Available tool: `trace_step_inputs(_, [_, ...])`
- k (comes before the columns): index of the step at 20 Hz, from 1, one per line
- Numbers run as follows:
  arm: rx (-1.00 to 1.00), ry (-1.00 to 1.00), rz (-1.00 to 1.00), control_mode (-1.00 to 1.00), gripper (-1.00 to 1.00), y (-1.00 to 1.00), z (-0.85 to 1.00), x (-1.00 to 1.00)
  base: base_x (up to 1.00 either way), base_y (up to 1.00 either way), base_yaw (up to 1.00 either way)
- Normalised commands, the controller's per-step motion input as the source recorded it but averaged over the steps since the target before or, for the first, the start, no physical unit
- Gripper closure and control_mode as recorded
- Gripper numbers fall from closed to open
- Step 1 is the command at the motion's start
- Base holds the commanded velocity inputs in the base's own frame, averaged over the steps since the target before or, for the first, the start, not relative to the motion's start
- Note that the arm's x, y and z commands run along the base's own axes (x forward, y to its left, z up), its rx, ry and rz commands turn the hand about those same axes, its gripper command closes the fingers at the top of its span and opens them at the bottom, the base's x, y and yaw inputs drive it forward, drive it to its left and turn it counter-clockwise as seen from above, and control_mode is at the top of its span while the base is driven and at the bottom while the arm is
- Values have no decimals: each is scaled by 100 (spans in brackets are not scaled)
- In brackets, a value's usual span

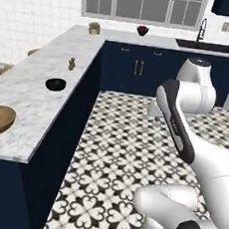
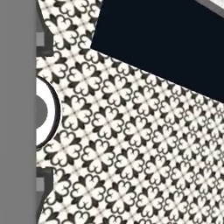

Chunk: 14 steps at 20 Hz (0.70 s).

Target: Pick up the bowls on the counter and stack them on top of one another in the open cabinet. Place the smaller bowl on top of the larger bowl.

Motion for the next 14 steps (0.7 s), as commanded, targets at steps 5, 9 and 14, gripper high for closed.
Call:
trace_step_inputs(5, [0, 0, 0, 100, -100, 0, 0, 0, 100, -20, 45])
trace_step_inputs(9, [0, 0, 0, 100, -100, 0, 0, 0, 100, -29, 59])
trace_step_inputs(14, [0, 0, 0, 100, -100, 0, 0, 0, 95, -26, 63])
